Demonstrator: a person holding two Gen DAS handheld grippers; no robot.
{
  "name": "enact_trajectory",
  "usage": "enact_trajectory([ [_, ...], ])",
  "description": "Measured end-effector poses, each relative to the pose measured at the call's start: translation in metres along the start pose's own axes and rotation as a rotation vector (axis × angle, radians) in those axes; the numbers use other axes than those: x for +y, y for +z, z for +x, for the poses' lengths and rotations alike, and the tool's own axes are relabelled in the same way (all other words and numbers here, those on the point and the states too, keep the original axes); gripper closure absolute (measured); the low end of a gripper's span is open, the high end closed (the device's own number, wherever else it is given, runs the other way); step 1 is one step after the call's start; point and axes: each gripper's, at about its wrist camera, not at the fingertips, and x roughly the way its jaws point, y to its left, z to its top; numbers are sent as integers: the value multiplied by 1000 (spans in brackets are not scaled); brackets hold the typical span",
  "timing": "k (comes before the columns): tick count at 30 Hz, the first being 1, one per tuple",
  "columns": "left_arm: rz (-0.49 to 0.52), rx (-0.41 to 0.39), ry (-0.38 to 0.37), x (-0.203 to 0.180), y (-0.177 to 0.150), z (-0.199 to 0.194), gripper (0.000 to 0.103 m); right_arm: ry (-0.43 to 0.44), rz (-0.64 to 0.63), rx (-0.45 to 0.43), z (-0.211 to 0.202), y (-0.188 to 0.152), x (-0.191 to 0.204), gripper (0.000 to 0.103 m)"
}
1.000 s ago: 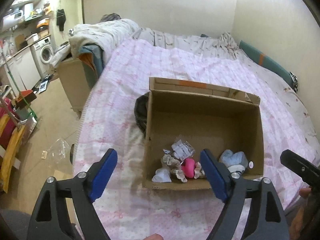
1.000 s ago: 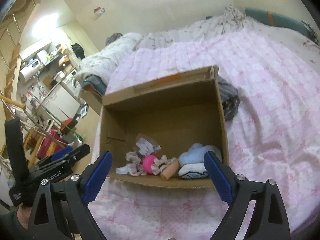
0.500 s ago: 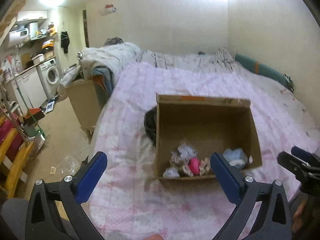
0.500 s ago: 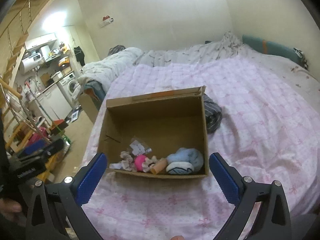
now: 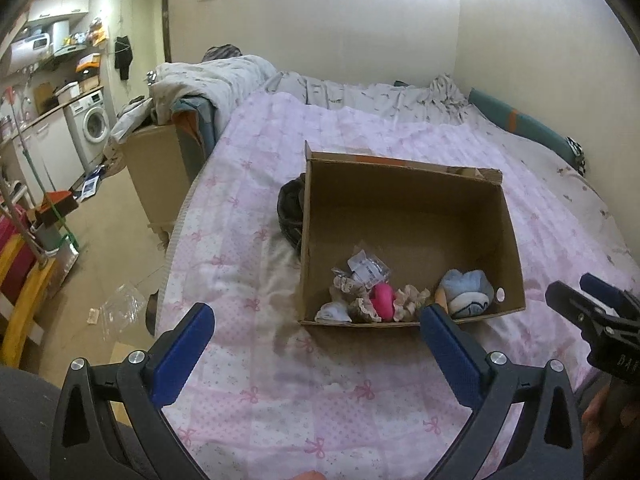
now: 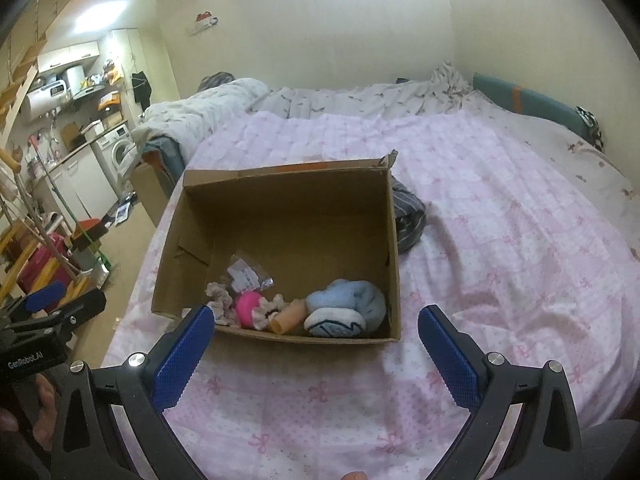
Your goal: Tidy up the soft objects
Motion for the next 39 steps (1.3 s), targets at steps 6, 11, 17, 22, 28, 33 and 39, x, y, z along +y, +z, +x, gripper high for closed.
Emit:
enact_trajectory([
  [6, 16, 1, 3, -4, -1, 1, 0, -9, 1, 6, 0, 0, 0, 0],
  [11, 16, 0, 4, -4, -1, 0, 0, -11, -1, 8, 0, 0, 0, 0],
  [17, 16, 0, 5, -4, -1, 1, 0, -11, -1, 8, 0, 0, 0, 0],
  [22, 16, 1, 3, -4, -2, 0, 0, -9, -1, 11, 0, 0, -1, 0],
  [28, 13, 5, 6, -4, -2, 1, 0, -7, 3, 11, 0, 0, -1, 0],
  [33, 3, 10, 2, -5, -1, 2, 0, -2, 5, 7, -1, 2, -2, 0],
  [39, 5, 10, 7, -4, -1, 3, 0, 3, 7, 7, -1, 2, -1, 0],
])
